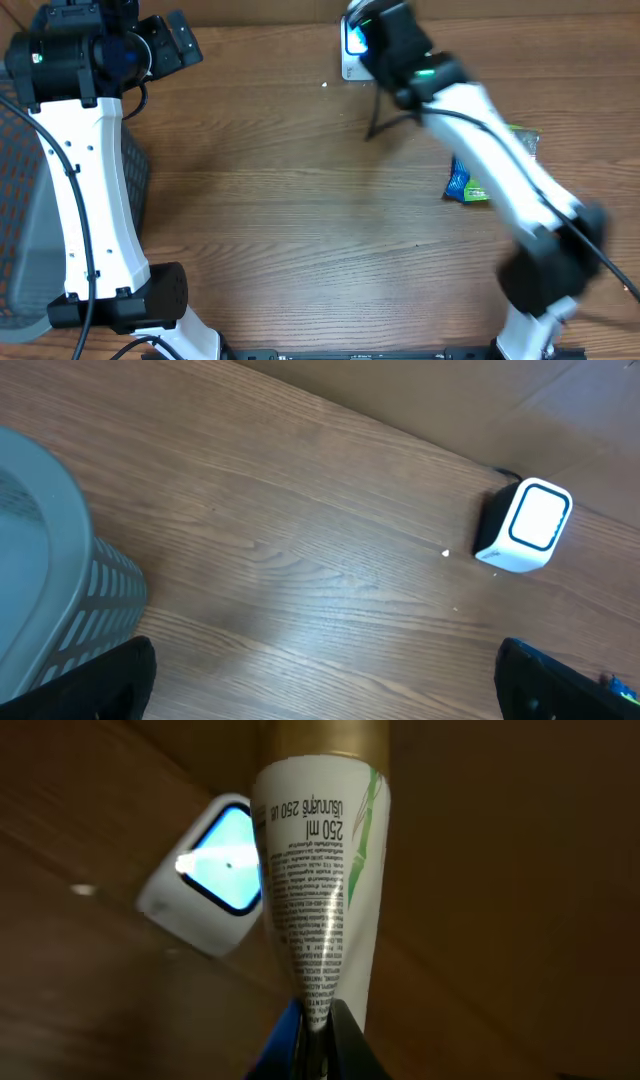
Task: Scan the item barcode
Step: 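Carry the white tube right and set it upright beside the Haribo bag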
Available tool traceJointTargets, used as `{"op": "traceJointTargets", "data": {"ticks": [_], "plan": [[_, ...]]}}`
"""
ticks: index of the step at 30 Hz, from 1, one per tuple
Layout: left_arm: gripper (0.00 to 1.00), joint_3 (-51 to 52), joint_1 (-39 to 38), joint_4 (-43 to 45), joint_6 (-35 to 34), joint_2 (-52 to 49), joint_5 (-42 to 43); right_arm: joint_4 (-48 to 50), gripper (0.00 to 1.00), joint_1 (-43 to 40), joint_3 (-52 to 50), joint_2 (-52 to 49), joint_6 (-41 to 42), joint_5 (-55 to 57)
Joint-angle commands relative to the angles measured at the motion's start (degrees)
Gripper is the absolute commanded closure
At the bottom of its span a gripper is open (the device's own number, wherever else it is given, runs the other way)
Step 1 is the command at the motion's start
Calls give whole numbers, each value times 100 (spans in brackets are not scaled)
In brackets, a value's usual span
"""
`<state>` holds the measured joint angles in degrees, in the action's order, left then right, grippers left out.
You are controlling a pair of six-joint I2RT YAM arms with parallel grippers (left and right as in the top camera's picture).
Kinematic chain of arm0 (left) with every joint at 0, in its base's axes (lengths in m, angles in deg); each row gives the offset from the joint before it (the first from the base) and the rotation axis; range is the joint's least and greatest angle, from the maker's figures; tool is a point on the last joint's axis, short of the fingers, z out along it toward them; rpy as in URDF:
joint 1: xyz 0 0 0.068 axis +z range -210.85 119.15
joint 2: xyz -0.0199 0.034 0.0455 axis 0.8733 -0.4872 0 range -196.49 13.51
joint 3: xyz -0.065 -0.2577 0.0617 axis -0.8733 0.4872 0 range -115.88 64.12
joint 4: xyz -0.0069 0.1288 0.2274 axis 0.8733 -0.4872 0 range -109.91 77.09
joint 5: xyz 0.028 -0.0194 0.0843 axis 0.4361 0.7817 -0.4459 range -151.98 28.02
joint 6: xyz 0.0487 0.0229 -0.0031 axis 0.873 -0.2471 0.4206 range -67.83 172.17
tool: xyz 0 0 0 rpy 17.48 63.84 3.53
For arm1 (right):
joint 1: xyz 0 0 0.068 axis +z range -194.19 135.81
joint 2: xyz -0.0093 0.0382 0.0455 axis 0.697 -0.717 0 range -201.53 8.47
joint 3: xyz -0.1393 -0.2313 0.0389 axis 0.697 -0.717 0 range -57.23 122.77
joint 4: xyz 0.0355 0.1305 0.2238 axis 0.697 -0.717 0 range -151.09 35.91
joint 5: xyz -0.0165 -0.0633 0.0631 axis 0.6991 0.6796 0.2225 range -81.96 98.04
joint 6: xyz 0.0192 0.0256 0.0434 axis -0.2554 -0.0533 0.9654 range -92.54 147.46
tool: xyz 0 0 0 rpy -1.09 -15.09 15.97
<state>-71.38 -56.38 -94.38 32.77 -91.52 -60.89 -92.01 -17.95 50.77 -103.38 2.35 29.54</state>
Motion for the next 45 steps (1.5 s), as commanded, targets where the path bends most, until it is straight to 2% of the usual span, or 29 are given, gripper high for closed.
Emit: {"op": "traceJointTargets", "data": {"ticks": [1, 6, 9, 12, 17, 22, 30, 35, 36, 40, 45], "plan": [[0, -111, -74, 4, -35, 13, 0, -623, 96, -627, 190, 1080, 1917, -2317], [1, -111, -74, 4, -35, 13, 0, -1707, 96, -1582, 190, 1344, 2782, -3832], [0, -111, -74, 4, -35, 13, 0, -2337, 96, -2144, 164, 1335, 2815, -4527], [0, -111, -74, 4, -35, 13, 0, -2743, 96, -2623, 33, 1335, 2809, -4708], [0, -111, -74, 2, -35, 13, 0, -2817, 96, -3318, -516, 1335, 2660, -4817], [0, -111, -72, 4, -35, 13, 0, -2116, 96, -3810, -1589, 1335, 2658, -4815], [0, -111, -74, 4, -35, 13, 0, -127, 96, -4297, -3620, 1331, 2669, -4568], [0, -111, -74, 4, -35, 13, 0, 763, 95, -4601, -4428, 1303, 2931, -4135], [0, -111, -74, 4, -35, 13, 0, 887, 90, -4669, -4542, 1279, 3012, -3998], [0, -111, -74, 4, -35, 13, 0, 1027, 55, -4852, -4647, 1270, 3051, -3956], [0, -111, -74, 4, -35, 13, 0, 946, 35, -4872, -4402, 1392, 3047, -4282]]}}
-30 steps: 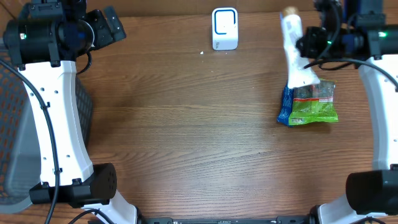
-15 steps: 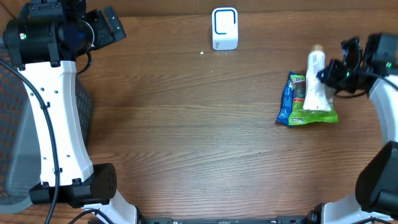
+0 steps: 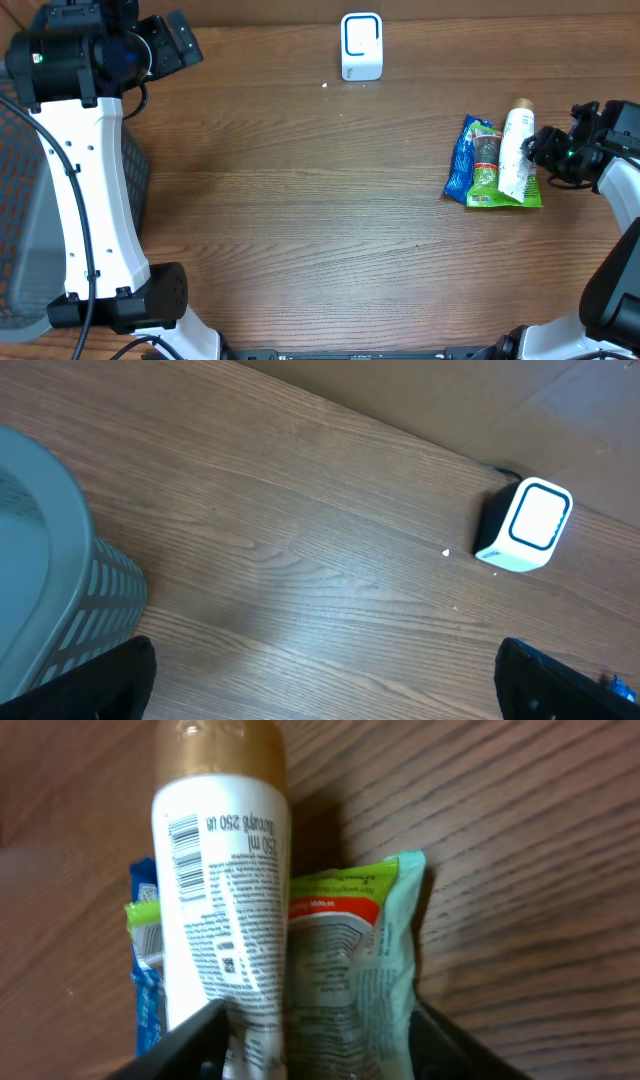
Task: Scan the item barcode
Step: 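Carry the white tube right and set it upright beside the Haribo bag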
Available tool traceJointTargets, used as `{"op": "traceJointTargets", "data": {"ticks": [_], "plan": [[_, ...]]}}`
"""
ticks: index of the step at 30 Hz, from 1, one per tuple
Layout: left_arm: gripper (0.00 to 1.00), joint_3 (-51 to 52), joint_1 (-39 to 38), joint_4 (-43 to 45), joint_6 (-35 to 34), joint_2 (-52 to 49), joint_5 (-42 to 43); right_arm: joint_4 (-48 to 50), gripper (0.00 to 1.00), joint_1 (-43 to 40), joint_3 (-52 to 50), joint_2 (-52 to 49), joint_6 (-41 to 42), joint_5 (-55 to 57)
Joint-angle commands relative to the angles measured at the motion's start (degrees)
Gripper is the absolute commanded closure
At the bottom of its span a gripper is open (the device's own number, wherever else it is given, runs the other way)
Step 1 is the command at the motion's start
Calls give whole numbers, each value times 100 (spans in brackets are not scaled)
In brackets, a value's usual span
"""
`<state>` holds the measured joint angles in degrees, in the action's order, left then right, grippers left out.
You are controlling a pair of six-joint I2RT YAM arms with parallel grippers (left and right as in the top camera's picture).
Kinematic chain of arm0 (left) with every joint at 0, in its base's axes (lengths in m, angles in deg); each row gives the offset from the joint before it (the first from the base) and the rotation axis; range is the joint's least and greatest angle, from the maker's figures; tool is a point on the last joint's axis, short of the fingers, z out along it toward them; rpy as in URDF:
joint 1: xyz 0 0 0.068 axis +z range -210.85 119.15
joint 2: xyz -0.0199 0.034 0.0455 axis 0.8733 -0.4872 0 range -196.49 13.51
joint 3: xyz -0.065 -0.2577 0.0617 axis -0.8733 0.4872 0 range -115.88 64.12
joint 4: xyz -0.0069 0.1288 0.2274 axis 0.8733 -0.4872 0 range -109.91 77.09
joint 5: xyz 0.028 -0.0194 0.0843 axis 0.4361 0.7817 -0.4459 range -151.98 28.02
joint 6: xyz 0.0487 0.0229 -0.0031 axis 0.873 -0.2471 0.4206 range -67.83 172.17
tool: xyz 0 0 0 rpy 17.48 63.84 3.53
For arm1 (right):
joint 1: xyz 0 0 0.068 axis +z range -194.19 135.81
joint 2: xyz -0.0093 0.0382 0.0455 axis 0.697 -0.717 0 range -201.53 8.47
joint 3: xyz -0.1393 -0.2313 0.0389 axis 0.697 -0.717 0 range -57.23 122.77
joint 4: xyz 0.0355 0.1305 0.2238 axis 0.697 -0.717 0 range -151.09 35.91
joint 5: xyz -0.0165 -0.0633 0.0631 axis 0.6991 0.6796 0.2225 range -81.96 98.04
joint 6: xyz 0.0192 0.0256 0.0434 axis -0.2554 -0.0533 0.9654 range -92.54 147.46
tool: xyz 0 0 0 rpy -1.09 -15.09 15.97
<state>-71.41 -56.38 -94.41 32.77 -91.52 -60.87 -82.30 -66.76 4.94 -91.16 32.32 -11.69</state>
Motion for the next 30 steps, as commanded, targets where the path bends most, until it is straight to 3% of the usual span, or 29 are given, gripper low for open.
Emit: {"op": "traceJointTargets", "data": {"ticks": [1, 6, 13, 15, 23, 30], "plan": [[0, -109, -74, 4, -35, 13, -2, -57, 32, 20, 264, 243, 50, -306], [0, -109, -74, 7, -35, 13, -2, -575, 21, 98, 940, 927, 50, -909], [0, -109, -74, 4, -35, 13, 0, -2186, 11, 352, 2127, 2365, -57, -1108], [0, -109, -74, 7, -35, 13, -2, -2651, 0, 409, 2328, 2793, -55, -1106], [0, -109, -74, 7, -35, 13, -2, -3445, 0, 420, 2374, 4269, -52, -1102], [0, -109, -74, 7, -35, 13, -2, -3794, 0, 420, 2374, 4811, -341, -542]]}}
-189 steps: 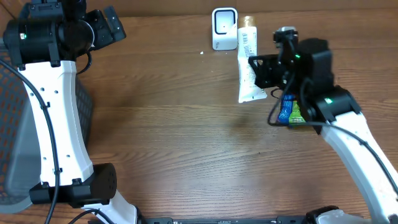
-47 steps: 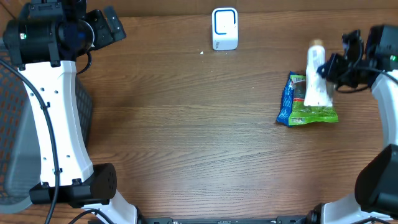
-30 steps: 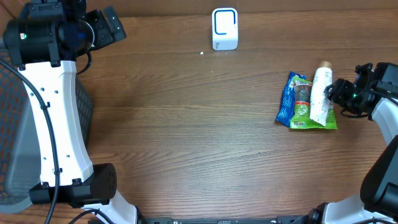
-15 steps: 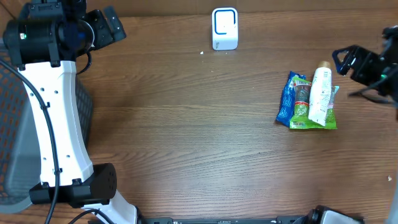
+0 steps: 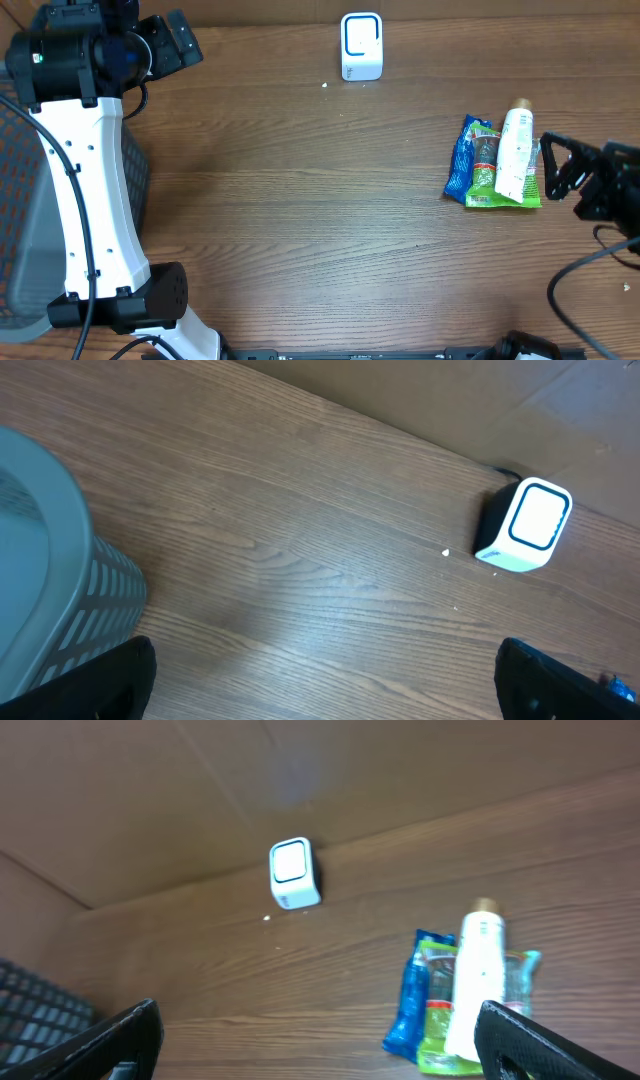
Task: Scan the item barcode
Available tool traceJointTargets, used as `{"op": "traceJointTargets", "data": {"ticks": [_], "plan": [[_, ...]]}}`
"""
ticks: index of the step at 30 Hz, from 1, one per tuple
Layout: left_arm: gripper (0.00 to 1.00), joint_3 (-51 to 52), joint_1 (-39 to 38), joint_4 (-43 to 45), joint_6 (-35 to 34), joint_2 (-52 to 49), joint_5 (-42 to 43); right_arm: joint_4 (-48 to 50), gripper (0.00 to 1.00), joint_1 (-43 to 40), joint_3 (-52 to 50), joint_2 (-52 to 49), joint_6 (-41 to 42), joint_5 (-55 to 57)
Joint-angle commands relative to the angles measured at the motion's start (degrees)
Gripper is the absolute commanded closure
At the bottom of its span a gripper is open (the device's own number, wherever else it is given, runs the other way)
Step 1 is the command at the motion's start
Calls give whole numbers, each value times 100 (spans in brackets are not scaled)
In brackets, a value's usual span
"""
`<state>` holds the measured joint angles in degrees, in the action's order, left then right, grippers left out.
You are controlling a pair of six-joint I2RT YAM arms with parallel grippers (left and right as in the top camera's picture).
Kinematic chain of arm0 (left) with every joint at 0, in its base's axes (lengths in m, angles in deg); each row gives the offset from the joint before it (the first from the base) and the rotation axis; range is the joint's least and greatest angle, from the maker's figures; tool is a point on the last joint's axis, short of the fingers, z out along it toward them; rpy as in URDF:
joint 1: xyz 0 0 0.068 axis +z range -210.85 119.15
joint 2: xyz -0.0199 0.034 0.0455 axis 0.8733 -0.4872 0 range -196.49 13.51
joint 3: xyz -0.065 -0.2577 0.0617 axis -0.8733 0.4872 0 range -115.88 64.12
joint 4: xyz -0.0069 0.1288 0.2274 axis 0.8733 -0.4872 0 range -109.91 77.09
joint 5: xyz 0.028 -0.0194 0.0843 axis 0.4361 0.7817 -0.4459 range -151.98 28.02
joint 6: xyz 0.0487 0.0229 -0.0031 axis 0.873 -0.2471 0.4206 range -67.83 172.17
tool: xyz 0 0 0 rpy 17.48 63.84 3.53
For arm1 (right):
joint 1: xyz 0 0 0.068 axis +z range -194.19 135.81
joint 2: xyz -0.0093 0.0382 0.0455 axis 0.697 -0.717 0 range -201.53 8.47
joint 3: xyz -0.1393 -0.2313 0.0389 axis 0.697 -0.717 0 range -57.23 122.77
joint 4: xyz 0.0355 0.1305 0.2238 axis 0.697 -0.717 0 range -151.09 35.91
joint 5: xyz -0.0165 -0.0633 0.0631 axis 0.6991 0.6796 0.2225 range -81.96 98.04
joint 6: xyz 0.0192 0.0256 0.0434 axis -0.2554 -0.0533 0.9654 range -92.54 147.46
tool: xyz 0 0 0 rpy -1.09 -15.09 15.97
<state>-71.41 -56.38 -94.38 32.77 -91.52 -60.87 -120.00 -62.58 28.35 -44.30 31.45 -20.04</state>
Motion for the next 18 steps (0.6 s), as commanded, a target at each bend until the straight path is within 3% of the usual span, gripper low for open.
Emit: {"op": "traceJointTargets", "data": {"ticks": [1, 5, 8, 14, 18], "plan": [[0, -109, -74, 4, -35, 13, -2, -22, 0, 2, 33, 170, -354, 293], [0, -109, -74, 4, -35, 13, -2, 278, 0, 63, -142, 282, -448, 234], [0, -109, -74, 4, -35, 13, -2, 1497, 0, 367, -859, 686, -448, 372], [0, -109, -74, 4, -35, 13, -2, 4706, 0, 1276, -3613, 2111, -446, 929], [0, -109, -74, 4, -35, 13, -2, 6124, 0, 1617, -5530, 3106, -444, 1150]]}}
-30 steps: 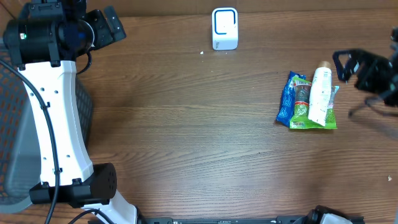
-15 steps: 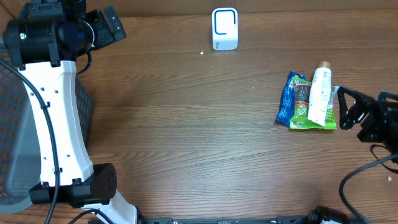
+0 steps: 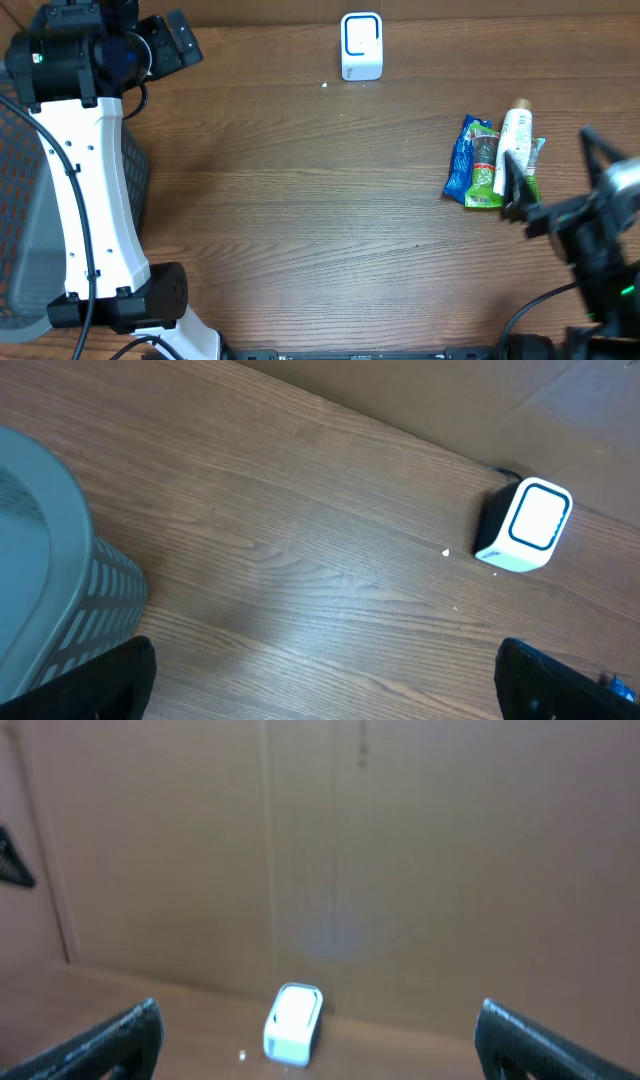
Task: Scan the item barcode
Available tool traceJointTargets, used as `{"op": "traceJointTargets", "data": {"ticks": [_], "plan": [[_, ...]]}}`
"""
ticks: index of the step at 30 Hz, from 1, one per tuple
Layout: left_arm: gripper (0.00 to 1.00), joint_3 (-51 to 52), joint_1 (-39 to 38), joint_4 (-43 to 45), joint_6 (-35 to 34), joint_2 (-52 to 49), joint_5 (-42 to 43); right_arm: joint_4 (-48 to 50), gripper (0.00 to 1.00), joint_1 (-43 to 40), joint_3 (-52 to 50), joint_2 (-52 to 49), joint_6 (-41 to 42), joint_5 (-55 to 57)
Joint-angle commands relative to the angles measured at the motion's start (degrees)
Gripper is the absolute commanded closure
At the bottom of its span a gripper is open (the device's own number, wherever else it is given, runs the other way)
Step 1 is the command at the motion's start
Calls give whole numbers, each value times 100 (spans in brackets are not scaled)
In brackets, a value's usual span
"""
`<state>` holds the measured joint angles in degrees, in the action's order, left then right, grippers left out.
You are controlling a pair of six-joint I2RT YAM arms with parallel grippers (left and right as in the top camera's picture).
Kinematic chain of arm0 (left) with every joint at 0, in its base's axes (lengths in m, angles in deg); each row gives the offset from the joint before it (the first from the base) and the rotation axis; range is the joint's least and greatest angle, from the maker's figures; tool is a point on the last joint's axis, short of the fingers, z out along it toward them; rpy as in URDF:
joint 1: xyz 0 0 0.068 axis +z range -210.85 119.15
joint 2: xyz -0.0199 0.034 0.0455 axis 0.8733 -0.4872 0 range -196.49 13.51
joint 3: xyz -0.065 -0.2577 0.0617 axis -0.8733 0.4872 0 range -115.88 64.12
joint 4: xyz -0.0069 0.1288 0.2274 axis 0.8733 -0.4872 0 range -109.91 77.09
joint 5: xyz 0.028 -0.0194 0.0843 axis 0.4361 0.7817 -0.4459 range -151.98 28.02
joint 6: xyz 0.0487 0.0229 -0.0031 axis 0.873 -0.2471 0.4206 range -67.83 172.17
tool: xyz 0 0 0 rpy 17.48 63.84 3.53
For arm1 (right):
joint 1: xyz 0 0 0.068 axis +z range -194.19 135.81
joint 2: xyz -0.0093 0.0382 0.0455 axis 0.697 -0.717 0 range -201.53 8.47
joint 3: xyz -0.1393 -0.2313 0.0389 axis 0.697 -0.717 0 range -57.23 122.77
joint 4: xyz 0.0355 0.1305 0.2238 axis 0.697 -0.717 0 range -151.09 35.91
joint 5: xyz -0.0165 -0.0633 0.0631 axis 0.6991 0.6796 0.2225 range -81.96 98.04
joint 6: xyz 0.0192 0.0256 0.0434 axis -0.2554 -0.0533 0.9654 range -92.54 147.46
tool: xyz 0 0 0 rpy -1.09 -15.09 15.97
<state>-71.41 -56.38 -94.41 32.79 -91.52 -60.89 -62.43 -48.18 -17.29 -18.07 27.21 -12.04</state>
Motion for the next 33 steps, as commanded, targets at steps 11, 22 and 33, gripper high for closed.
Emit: {"op": "traceJointTargets", "data": {"ticks": [11, 22, 33], "plan": [[0, -109, -74, 7, -37, 13, 0, 1298, 0, 951, -3790, 2636, -20, 1233], [0, -109, -74, 7, -37, 13, 0, 476, 0, 955, -3950, 2638, 44, 866], [0, -109, -74, 4, -37, 13, 0, 476, 0, 955, -3950, 2638, 44, 866]]}}
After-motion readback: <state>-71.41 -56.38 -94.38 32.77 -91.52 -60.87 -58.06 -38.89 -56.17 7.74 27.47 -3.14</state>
